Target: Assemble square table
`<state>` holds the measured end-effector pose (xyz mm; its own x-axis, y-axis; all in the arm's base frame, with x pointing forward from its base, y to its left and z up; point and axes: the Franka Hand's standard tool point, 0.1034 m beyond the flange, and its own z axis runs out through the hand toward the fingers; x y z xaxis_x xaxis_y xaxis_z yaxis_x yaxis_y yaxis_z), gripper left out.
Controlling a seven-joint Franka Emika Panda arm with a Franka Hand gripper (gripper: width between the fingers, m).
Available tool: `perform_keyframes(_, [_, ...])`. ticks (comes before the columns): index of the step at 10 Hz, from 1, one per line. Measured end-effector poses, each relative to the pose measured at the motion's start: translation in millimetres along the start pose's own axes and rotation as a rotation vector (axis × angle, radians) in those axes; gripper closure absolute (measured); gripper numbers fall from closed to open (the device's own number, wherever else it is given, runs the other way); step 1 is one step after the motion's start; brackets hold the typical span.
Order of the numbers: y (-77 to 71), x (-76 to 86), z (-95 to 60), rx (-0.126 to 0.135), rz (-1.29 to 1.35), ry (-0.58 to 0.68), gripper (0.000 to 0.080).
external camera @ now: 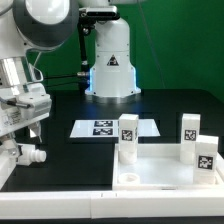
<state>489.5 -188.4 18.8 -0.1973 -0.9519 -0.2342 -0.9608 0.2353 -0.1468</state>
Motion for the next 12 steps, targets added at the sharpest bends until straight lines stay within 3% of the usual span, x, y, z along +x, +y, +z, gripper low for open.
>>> perform_keyframes(4, [5.5, 1.0, 11.4, -0.012, 0.011, 0.032, 0.0151])
perform_keyframes(5, [5.6, 1.5, 11.3, -0.012, 0.012, 0.032, 0.0274])
perform_keyframes(6, [5.6, 1.6, 11.3, -0.012, 0.012, 0.032, 0.0274])
perform_keyframes(7, [5.6, 1.6, 11.3, -0.012, 0.012, 0.032, 0.0408])
perform_keyframes(8, [5.6, 1.6, 11.3, -0.012, 0.012, 0.032, 0.0408])
perform_keyframes(9, [5.6, 1.6, 11.3, -0.012, 0.012, 0.032, 0.0517])
perform_keyframes(11, [14.1, -8.9, 1.8, -0.012, 0.02, 0.015, 0.0517])
perform_keyframes(12, [30.4, -16.5, -7.9, -0.016, 0.019, 0.003, 0.0517])
